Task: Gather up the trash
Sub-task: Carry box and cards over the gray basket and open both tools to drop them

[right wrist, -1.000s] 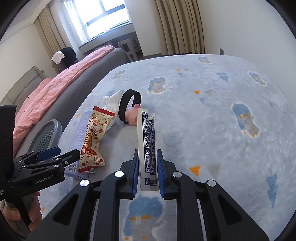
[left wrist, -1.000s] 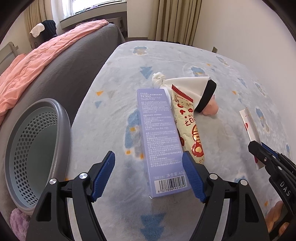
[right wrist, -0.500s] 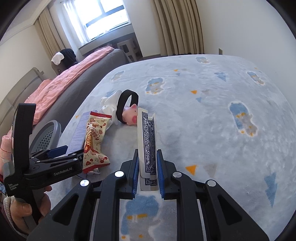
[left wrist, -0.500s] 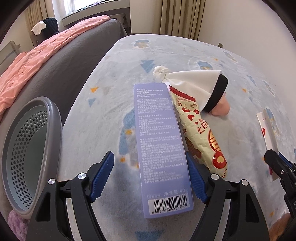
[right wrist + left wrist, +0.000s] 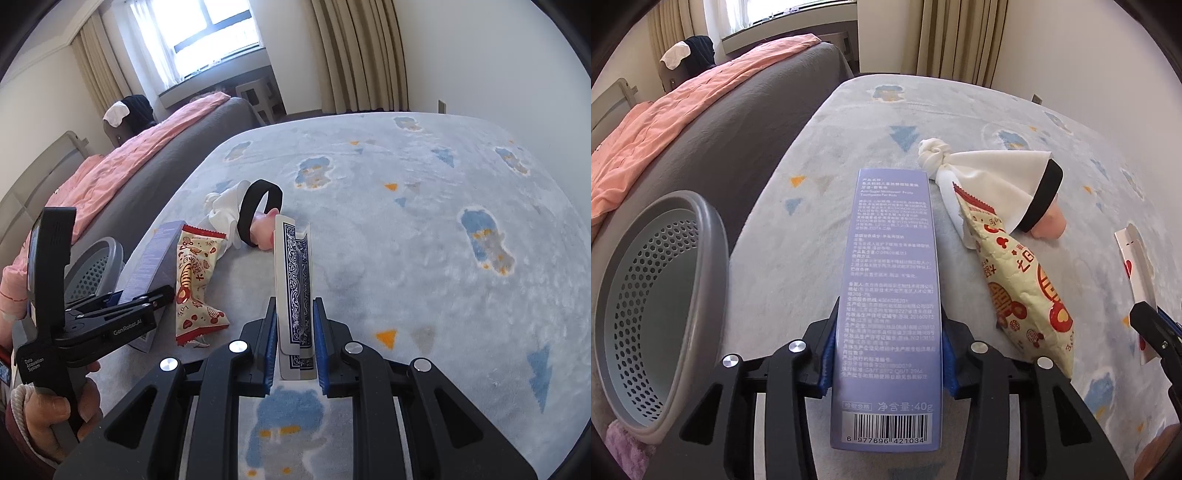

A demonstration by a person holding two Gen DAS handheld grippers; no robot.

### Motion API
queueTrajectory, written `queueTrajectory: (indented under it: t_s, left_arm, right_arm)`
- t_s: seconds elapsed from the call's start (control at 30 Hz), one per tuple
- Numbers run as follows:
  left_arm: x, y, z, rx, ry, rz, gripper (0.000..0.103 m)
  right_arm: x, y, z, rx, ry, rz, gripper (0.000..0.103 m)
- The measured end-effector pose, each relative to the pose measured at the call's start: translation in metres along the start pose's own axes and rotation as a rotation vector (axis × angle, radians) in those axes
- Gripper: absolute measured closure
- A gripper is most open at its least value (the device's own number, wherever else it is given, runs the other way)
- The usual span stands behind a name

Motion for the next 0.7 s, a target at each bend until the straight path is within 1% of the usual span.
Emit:
queueTrajectory:
  t_s: [0.13, 0.3, 0.47, 0.6, 0.7]
  left_arm:
    - [-0.018, 0.013, 0.013, 0.007, -0.020, -0.033, 0.060]
    - [-0.049, 0.029, 0.027, 0.029, -0.038, -0.096, 0.060]
    - [-0.077, 0.041, 0.044, 0.038, -0.033, -0.145, 0.060]
    - [-0.098, 0.049, 0.062, 0.035, -0.015, -0.182, 0.060]
    - [-0.109, 0.053, 0.076, 0.033, -0.007, -0.204, 0.060]
  right_arm:
    - [0.001, 0.000, 0.007, -0.012, 0.007, 0.003, 0.085]
    - [-0.003, 0.002, 0.020, -0.029, 0.017, 0.003, 0.085]
    - [-0.017, 0.005, 0.046, -0.066, 0.030, -0.018, 0.085]
    - [-0.025, 0.013, 0.066, -0.063, 0.019, -0.022, 0.085]
    - [-0.027, 0.019, 0.081, -0.045, -0.005, -0.018, 0.085]
Point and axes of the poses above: each gripper's, at about its wrist camera, not at the fingertips, and x roughly the way its jaws point, z to its left, y to its underside, the point moved 6 cm from there along x, roughly the way its jaws point, and after that the axes turned 12 degrees about z, right-handed, at the moved point
